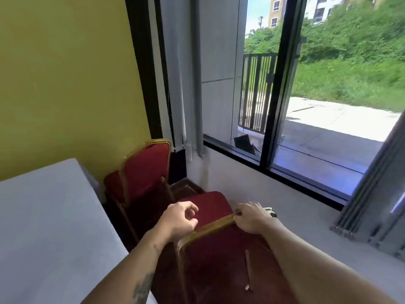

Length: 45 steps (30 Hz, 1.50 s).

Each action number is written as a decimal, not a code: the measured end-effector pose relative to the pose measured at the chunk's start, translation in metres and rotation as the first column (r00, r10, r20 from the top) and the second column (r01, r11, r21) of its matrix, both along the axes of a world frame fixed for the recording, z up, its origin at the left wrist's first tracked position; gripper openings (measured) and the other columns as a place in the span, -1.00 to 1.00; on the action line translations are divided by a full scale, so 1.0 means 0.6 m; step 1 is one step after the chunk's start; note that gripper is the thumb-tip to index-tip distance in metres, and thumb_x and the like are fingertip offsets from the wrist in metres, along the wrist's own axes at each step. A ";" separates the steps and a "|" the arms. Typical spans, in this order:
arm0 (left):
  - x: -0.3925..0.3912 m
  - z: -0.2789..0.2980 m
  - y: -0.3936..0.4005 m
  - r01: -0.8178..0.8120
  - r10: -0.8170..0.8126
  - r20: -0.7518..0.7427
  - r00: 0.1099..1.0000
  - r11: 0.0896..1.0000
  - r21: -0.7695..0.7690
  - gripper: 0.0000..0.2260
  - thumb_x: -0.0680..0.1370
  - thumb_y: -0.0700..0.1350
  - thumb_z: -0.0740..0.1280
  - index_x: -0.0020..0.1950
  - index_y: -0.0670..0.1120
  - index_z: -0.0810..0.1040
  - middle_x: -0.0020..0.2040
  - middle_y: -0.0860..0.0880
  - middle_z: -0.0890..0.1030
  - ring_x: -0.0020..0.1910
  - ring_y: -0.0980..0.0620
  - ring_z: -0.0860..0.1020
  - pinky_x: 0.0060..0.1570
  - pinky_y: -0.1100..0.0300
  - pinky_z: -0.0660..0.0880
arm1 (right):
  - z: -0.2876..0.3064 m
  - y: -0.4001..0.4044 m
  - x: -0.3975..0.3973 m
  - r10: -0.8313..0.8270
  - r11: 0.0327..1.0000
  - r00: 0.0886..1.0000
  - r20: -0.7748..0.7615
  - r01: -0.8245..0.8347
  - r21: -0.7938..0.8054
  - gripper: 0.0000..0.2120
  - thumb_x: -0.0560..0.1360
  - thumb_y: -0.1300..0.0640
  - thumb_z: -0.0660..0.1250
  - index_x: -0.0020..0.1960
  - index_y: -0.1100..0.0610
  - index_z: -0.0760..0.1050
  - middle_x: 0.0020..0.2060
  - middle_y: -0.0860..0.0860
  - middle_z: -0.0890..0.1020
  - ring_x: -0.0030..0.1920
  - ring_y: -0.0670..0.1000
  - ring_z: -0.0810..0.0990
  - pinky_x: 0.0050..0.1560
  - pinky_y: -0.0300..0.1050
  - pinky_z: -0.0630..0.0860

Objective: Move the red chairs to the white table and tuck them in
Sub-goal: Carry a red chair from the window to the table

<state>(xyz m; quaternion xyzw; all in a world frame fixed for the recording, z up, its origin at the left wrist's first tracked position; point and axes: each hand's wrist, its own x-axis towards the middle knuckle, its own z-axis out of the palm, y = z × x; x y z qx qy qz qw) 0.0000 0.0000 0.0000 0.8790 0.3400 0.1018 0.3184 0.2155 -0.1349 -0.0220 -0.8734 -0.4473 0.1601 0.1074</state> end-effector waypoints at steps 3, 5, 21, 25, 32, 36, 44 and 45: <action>0.054 -0.033 -0.013 0.011 -0.015 -0.122 0.992 0.999 -0.031 -0.58 0.43 -0.02 0.44 0.30 0.08 0.59 0.15 0.09 0.62 0.10 0.12 0.58 0.18 0.22 0.51 | -0.010 -0.008 0.023 0.004 1.000 1.000 -0.030 -0.004 0.000 -0.62 0.54 -0.09 0.16 0.25 -0.06 0.60 0.24 0.03 0.61 0.32 0.18 0.44 0.29 0.09 0.40; 0.076 -0.055 -0.023 -0.001 -0.018 -0.234 0.972 0.997 -0.080 -0.51 0.41 0.00 0.44 0.36 0.09 0.56 0.21 0.06 0.60 0.20 0.06 0.57 0.22 0.17 0.51 | -0.017 -0.011 0.025 -0.027 0.999 0.997 -0.075 0.028 0.014 -0.63 0.53 -0.17 0.16 0.22 -0.13 0.60 0.24 -0.01 0.58 0.36 0.13 0.41 0.36 0.18 0.31; 0.135 -0.136 0.020 0.053 -0.064 -0.544 0.836 0.998 -0.037 -0.70 0.33 -0.02 0.23 -0.01 0.02 0.63 -0.04 -0.02 0.67 0.00 -0.16 0.65 0.03 0.04 0.60 | -0.071 0.037 0.025 -0.356 0.919 0.883 -0.307 0.391 0.058 -0.51 0.53 -0.25 0.23 0.34 0.01 0.44 0.46 0.08 0.29 0.60 0.07 -0.09 0.50 0.25 0.15; 0.130 -0.128 0.015 0.079 -0.079 -0.551 0.831 0.997 -0.024 -0.62 0.36 0.02 0.25 0.11 -0.01 0.64 0.03 -0.08 0.66 0.05 -0.17 0.63 0.09 0.02 0.60 | -0.062 0.038 -0.003 -0.495 0.847 0.801 -0.336 0.532 0.021 -0.19 0.45 -0.23 0.20 0.61 0.07 0.14 0.65 0.10 -0.05 0.63 0.10 -0.30 0.56 0.34 -0.03; 0.111 -0.119 -0.030 0.131 -0.077 -0.598 0.797 0.990 0.046 -0.59 0.47 -0.01 0.29 0.28 -0.11 0.59 0.24 -0.14 0.61 0.23 -0.19 0.59 0.15 0.03 0.53 | -0.055 0.035 -0.070 -0.578 0.383 0.329 -0.747 0.917 0.108 0.02 0.45 0.21 0.30 0.65 0.15 -0.34 0.65 0.17 -0.18 0.60 0.21 0.13 0.50 0.04 0.21; 0.105 -0.117 -0.050 0.175 -0.095 -0.640 0.762 0.983 0.062 -0.58 0.49 -0.03 0.27 0.31 -0.14 0.57 0.27 -0.17 0.61 0.25 -0.21 0.58 0.19 0.02 0.52 | -0.062 0.030 -0.069 -0.532 0.117 0.013 -0.847 0.991 -0.058 -0.19 0.33 0.19 0.37 0.50 0.23 0.11 0.29 0.31 0.46 0.01 0.23 0.50 0.14 0.12 0.58; 0.151 -0.093 -0.025 0.033 0.001 -0.679 0.734 0.999 0.038 -0.66 0.49 -0.09 0.30 0.25 -0.12 0.58 0.22 -0.14 0.61 0.21 -0.17 0.59 0.07 0.05 0.52 | -0.073 0.071 -0.016 -0.457 0.205 0.117 -0.882 0.978 0.024 -0.38 0.45 0.22 0.29 0.46 0.18 0.16 0.01 0.12 0.44 -0.09 0.16 0.52 -0.07 -0.02 0.43; 0.159 -0.092 -0.027 0.016 0.009 -0.688 0.726 0.999 0.030 -0.67 0.50 -0.09 0.30 0.24 -0.12 0.59 0.21 -0.14 0.61 0.20 -0.17 0.59 0.04 0.06 0.51 | -0.077 0.073 -0.007 -0.461 0.220 0.118 -0.879 0.975 0.015 -0.37 0.45 0.22 0.28 0.47 0.17 0.15 0.01 0.12 0.44 -0.05 0.17 0.52 -0.04 0.00 0.42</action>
